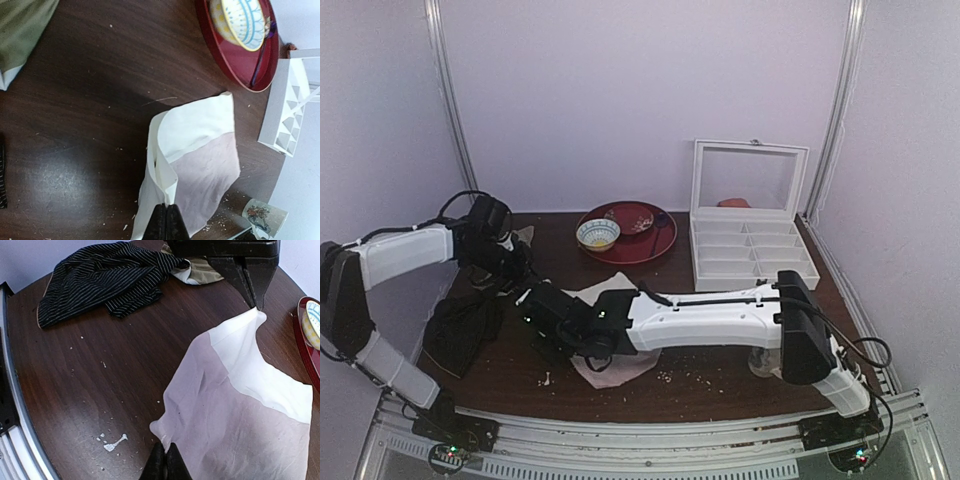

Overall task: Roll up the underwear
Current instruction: Pick up the underwear from the center of the board, then turn over the underwear at the center of the board.

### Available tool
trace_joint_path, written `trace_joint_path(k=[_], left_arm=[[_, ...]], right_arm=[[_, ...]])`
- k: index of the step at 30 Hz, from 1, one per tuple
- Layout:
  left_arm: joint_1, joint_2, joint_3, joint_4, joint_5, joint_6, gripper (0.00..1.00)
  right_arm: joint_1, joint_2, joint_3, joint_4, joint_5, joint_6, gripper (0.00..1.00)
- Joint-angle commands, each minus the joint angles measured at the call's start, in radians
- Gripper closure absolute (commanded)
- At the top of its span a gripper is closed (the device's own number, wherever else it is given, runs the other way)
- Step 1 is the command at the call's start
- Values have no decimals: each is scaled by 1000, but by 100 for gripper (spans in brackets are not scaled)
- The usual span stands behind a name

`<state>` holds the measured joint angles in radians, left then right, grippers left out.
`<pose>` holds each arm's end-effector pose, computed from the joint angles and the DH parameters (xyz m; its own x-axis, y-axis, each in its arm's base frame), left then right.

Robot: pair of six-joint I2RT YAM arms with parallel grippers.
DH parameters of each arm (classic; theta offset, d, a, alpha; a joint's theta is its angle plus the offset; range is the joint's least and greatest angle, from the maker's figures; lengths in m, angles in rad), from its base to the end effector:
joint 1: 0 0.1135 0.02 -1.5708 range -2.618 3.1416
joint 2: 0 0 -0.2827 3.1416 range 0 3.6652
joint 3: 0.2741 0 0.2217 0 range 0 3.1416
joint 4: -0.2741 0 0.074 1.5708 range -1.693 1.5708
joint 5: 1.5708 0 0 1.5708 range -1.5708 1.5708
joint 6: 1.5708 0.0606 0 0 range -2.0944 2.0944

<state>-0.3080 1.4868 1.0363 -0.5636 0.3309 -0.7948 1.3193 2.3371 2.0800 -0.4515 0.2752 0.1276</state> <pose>0.2646 -0.1048 0.2448 -0.8881 -0.4258 -0.1732 -0.2620 0.7785 -0.5703 0.1499 0.5172 0.2348 -0.2727 -0.5693 -0.7756 -0.8530 0.5160 -0.0788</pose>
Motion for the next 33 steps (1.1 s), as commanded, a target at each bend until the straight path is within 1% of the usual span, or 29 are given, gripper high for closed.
trace_joint_path(k=[1, 4, 10, 15, 18, 21, 24, 27, 30, 33], left_arm=[[19, -150, 39, -87, -58, -50, 100], [23, -233, 90, -159, -116, -56, 100], [26, -344, 187, -262, -157, -78, 100], [27, -432, 240, -300, -194, -130, 100], [26, -460, 266, -305, -199, -148, 100], [25, -440, 273, -265, -173, -160, 100], [17, -372, 266, -216, -137, -175, 100], [-6, -306, 246, -152, -135, -193, 100], [-17, -254, 253, -94, -125, -201, 100], [-17, -223, 295, -90, -118, -175, 100]], right_arm=[[24, -70, 74, -74, -44, -21, 100], [28, -93, 132, -102, -85, -14, 100], [41, -136, 211, -148, -146, -11, 100], [43, -195, 205, -113, -227, 9, 100], [43, -239, 155, -56, -254, 23, 100], [37, -286, 70, 9, -249, 45, 100], [16, -333, -41, 74, -255, 96, 100], [-6, -384, -175, 147, -257, 137, 100], [-19, -403, -200, 139, -231, 133, 100], [-21, -398, -180, 115, -226, 114, 100]])
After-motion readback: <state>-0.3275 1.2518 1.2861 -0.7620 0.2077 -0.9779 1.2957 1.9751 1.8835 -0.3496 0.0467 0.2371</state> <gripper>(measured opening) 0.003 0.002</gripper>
